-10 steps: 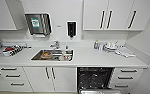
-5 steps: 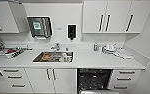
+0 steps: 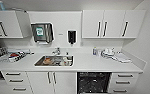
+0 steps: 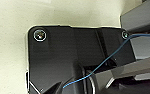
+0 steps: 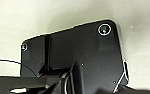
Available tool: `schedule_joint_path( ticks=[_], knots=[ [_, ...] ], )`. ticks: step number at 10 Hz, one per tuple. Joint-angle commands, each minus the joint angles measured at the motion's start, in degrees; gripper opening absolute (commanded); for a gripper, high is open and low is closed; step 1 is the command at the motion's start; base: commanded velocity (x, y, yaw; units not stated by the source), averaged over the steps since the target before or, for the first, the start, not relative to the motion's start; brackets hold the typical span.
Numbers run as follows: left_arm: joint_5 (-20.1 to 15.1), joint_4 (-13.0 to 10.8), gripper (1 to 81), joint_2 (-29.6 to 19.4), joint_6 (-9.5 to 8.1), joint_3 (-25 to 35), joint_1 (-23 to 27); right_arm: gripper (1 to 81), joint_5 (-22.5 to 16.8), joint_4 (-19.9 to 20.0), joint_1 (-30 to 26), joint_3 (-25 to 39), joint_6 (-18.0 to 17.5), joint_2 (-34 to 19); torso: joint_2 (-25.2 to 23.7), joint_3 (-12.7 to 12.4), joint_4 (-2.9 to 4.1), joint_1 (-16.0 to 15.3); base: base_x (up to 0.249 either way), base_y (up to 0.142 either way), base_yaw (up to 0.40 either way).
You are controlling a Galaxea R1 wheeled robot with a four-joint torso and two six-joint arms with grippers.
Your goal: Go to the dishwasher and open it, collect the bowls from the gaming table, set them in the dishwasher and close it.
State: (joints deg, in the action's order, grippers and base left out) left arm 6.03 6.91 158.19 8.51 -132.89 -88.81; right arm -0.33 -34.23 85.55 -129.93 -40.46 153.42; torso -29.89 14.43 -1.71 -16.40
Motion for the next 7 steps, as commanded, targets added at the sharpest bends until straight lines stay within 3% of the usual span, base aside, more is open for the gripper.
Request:
schedule_joint_path(
  ticks=[1,4,7],
  knots=[
    [-3.22,0.03,81.1,0.03,-0.16,-0.79,2.02,81.1,-2.31,-0.84,-2.62,0.04,0.21,-0.89,5.33,-1.10,0.00,3.41,0.000,0.000,0.000],
    [-3.22,0.03,81.1,0.73,-0.16,-1.23,2.01,81.1,-2.31,-1.19,-2.53,-1.37,0.21,0.07,11.65,-0.92,0.00,7.56,0.000,0.000,0.000],
    [-3.22,0.12,81.1,0.82,-0.16,-1.23,2.02,81.1,-2.31,-1.28,-2.53,-2.69,0.21,1.04,17.31,-6.10,0.00,11.21,0.000,0.000,0.000]
  ],
)
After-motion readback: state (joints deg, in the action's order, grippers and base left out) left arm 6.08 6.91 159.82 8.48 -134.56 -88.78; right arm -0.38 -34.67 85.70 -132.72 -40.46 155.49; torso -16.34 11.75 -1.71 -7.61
